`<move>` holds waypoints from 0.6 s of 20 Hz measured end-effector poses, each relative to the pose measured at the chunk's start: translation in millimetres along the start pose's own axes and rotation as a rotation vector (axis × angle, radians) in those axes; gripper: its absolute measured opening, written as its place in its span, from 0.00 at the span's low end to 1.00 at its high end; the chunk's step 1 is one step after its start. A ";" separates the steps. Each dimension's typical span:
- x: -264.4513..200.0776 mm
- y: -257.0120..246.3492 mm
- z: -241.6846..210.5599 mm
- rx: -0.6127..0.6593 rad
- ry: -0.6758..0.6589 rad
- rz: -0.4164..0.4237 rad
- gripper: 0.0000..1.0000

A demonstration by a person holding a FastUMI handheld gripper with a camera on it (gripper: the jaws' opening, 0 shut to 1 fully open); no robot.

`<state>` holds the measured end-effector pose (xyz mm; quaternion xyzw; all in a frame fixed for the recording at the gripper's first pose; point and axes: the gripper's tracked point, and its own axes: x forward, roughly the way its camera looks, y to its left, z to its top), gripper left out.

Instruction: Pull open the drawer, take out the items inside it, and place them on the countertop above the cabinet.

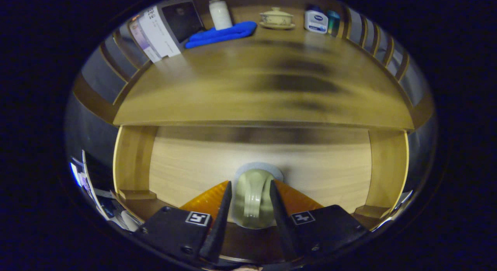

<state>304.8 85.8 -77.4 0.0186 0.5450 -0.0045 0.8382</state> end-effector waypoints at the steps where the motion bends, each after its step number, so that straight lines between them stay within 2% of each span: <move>1: 3.3 -4.5 -0.7 -0.004 0.003 -0.022 0.57; 2: 6.0 -5.1 -3.2 -0.014 0.004 -0.034 0.52; 4: 8.0 -6.5 -3.7 -0.032 0.003 -0.046 0.35; 7: 8.2 -6.5 -3.7 -0.065 -0.021 -0.060 0.22; 12: -15.0 -9.3 2.1 -0.062 -0.063 -0.044 0.20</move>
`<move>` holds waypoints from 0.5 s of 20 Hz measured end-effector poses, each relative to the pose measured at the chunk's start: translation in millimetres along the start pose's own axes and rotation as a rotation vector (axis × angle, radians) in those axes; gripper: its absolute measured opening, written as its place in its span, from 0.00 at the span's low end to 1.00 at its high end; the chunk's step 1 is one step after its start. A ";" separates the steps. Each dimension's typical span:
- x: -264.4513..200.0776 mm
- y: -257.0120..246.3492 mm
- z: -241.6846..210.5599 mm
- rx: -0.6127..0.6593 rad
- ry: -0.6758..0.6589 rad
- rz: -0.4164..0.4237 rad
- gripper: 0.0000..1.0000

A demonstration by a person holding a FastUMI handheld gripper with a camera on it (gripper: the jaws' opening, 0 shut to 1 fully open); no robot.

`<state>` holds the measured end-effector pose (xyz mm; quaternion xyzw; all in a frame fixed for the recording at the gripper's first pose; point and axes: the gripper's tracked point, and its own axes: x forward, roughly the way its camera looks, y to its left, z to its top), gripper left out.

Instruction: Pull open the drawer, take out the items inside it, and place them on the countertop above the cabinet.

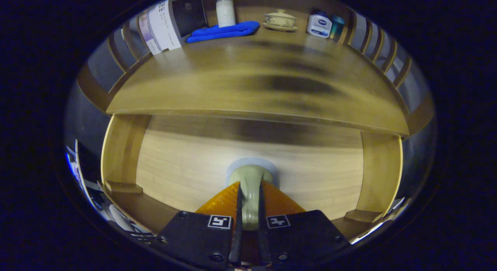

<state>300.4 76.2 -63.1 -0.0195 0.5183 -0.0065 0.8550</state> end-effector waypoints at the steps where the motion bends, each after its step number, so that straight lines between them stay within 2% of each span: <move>1: -7.3 0.5 3.0 0.002 -0.013 0.003 0.20; 10: -79.9 -1.0 36.6 -0.015 -0.134 0.015 0.19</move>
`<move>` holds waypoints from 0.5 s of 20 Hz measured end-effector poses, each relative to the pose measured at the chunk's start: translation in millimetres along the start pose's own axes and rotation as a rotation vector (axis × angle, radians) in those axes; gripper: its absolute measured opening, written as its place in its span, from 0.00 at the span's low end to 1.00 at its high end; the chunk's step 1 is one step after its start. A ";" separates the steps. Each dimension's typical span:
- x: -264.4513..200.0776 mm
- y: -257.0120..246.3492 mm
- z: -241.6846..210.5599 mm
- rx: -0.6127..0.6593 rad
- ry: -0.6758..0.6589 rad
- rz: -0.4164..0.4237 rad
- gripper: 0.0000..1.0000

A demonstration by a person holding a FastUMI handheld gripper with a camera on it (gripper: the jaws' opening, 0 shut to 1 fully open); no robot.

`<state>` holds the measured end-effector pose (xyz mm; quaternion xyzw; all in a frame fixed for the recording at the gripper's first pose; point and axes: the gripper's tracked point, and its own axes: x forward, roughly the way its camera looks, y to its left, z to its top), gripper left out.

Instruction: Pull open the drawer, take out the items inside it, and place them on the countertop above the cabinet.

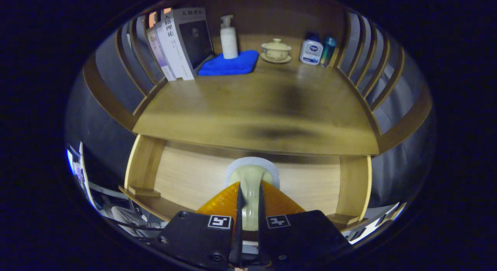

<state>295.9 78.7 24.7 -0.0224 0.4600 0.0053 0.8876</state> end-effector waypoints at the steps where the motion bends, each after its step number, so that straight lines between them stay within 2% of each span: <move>1: -5.5 -0.1 6.5 -0.001 -0.012 0.001 0.19; 6: -19.6 -3.0 54.8 0.019 -0.065 0.001 0.20; 10: -9.4 -3.3 96.0 0.062 -0.078 -0.005 0.20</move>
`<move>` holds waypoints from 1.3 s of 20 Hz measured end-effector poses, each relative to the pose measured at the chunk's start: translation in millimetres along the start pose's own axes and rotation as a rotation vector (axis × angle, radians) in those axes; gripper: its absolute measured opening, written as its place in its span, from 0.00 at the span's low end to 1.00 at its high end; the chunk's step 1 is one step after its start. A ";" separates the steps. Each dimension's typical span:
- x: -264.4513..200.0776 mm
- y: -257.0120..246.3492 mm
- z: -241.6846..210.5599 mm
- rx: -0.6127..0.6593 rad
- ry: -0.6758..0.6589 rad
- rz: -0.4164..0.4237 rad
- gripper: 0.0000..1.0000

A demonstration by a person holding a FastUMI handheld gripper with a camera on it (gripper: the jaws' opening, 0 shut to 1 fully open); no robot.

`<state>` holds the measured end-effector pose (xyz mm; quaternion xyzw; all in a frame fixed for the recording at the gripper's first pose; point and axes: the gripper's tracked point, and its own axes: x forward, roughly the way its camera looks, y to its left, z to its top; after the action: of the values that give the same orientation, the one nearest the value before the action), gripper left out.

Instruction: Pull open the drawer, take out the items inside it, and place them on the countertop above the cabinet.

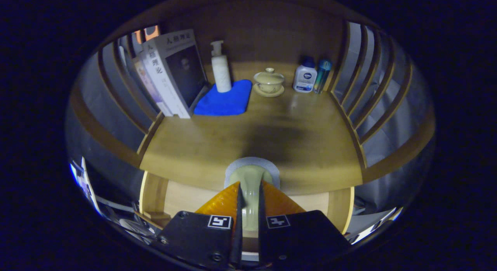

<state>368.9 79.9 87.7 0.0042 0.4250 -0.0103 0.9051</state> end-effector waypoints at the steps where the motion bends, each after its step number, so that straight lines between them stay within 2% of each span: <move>1: 5.4 0.1 10.2 0.007 0.002 -0.010 0.20; 5: 29.6 2.1 40.2 0.033 0.018 -0.028 0.20; 11: 64.0 -4.0 54.6 0.036 0.037 -0.058 0.22; 19: 65.1 -1.2 55.8 -0.007 0.002 -0.026 0.26; 21: 64.1 5.2 55.4 0.011 -0.014 -0.009 0.39; 23: 62.1 1.2 54.1 -0.007 -0.033 -0.029 0.51; 26: 51.7 -2.5 56.1 -0.010 -0.080 -0.061 0.52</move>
<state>445.0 75.6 83.8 -0.0140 0.3885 -0.0360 0.9206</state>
